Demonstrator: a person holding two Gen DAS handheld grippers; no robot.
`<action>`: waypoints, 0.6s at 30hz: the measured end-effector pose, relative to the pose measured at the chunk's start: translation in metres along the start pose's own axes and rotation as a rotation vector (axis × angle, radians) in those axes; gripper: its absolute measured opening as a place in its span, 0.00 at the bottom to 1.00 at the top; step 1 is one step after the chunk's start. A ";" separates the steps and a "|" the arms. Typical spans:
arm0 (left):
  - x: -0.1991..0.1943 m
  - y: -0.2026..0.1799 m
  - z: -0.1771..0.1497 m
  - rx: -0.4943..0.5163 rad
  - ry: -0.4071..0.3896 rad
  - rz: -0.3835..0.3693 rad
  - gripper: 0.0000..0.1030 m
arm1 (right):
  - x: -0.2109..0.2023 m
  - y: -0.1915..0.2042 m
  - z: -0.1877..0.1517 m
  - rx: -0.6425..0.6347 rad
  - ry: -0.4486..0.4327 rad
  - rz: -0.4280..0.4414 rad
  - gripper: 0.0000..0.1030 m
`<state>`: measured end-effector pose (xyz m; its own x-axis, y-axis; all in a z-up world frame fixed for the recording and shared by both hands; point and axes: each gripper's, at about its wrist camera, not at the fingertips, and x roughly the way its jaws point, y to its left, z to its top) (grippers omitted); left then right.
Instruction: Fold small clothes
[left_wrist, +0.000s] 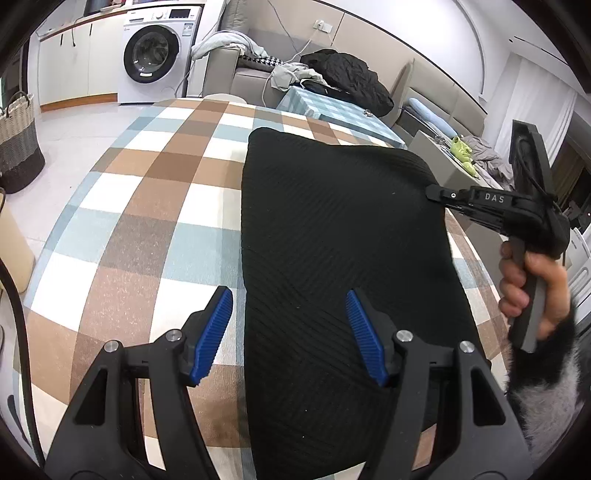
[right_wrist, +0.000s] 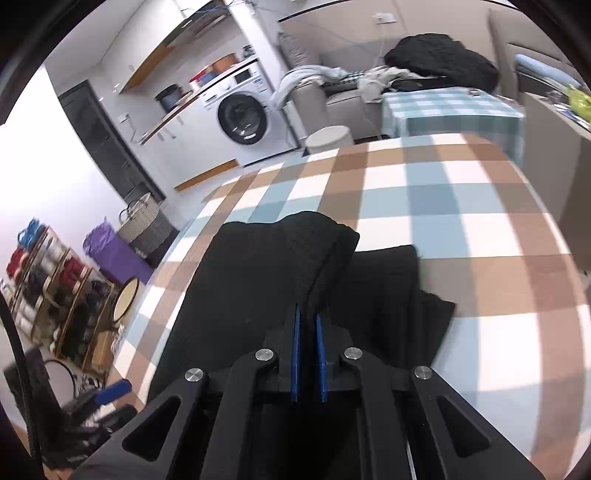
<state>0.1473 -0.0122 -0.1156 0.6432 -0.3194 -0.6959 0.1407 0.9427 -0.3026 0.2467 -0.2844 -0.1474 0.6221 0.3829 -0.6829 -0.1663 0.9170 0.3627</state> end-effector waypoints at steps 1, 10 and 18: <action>0.000 0.000 0.000 0.002 0.000 0.001 0.60 | 0.001 -0.001 0.001 0.000 0.012 -0.031 0.07; 0.002 0.003 -0.009 -0.002 0.022 0.030 0.60 | 0.024 -0.026 -0.027 0.082 0.126 -0.046 0.23; 0.003 0.003 -0.017 0.000 0.036 0.028 0.60 | -0.060 -0.008 -0.133 0.139 0.173 0.216 0.35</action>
<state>0.1368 -0.0121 -0.1294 0.6191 -0.2965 -0.7272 0.1233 0.9512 -0.2829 0.1091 -0.2999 -0.1943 0.4422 0.5915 -0.6742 -0.1668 0.7929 0.5861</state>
